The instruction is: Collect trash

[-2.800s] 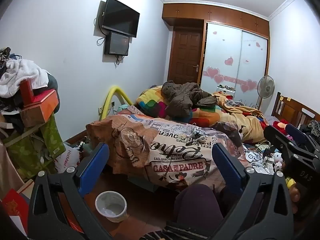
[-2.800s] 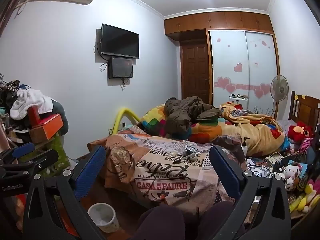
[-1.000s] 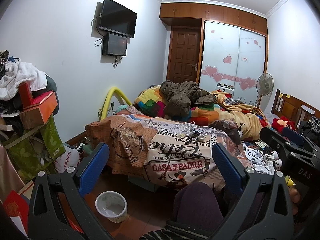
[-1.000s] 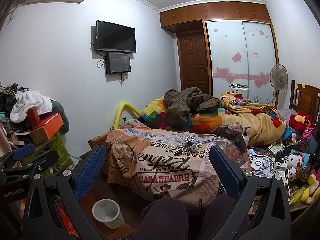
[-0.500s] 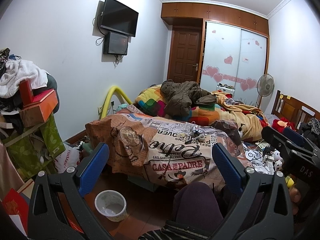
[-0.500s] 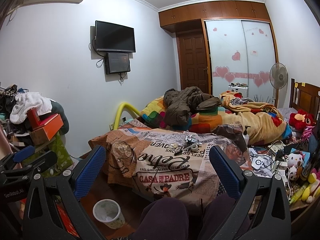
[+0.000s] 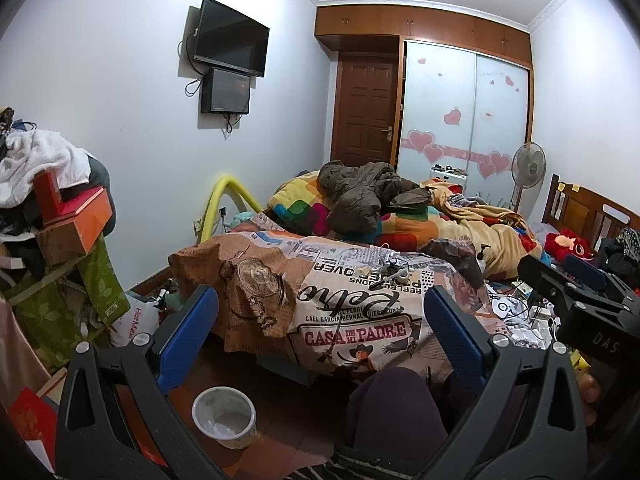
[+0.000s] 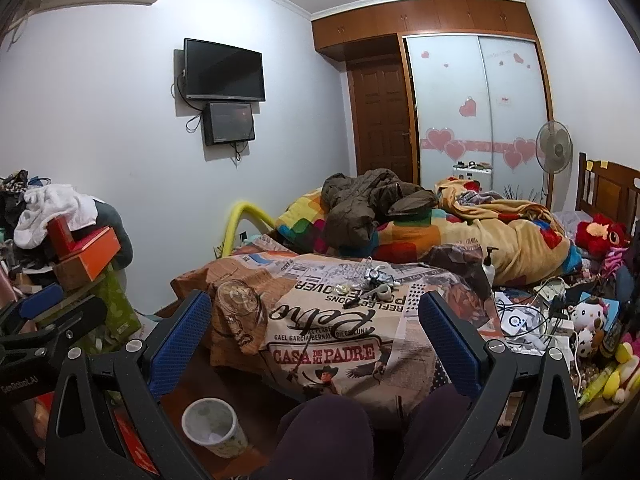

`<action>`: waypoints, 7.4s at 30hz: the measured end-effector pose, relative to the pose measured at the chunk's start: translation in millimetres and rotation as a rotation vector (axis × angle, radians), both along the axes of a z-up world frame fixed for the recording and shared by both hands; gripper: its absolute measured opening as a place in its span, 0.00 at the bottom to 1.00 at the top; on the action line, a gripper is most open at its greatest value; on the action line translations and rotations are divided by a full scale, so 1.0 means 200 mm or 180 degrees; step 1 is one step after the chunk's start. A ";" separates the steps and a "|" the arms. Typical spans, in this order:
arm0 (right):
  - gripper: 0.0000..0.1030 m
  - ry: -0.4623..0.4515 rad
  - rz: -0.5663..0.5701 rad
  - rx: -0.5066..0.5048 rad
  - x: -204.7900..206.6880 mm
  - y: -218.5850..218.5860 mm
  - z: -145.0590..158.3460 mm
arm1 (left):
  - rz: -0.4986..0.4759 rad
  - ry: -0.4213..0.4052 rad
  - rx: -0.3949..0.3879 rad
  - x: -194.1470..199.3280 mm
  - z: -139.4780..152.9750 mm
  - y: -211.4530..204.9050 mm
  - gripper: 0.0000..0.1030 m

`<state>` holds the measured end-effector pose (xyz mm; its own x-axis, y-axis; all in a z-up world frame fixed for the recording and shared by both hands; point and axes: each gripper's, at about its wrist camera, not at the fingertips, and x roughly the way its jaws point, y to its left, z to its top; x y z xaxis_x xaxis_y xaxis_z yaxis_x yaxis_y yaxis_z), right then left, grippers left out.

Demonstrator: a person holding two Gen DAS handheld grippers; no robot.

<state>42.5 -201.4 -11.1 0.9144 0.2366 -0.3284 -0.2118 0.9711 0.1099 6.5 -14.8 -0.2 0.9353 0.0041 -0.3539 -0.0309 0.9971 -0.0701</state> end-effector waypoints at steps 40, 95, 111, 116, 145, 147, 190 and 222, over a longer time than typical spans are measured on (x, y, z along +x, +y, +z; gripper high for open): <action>0.93 0.0974 -0.0357 0.0062 1.33 -0.46 -0.46 | -0.0604 0.0924 -0.0042 1.76 -0.41 -0.41 1.00; 0.33 0.1909 0.0518 -0.0170 2.11 -0.39 -1.05 | -0.1535 0.1950 -0.0272 2.51 -1.27 -0.69 0.11; 0.33 0.1531 0.0542 -0.0150 1.86 -0.34 -0.70 | -0.1211 0.1667 -0.0274 2.25 -0.95 -0.56 0.08; 0.33 0.1425 0.0606 -0.0217 1.77 -0.27 -0.60 | -0.1031 0.1523 -0.0343 2.14 -0.83 -0.44 0.08; 0.33 0.1105 0.1881 -0.0516 1.22 0.87 -0.37 | 0.0460 0.1083 -0.0425 1.17 -0.61 0.72 0.08; 0.33 0.1175 0.2003 -0.0541 1.19 0.97 -0.41 | 0.0556 0.1122 -0.0450 1.12 -0.65 0.79 0.08; 0.38 0.3350 0.2682 -0.1140 1.17 1.90 -1.72 | 0.1324 0.2982 -0.1592 1.01 -2.23 1.42 0.08; 0.56 0.1888 0.2348 -0.0942 1.14 1.40 -0.93 | 0.1316 0.2013 -0.0797 0.97 -1.23 1.15 0.36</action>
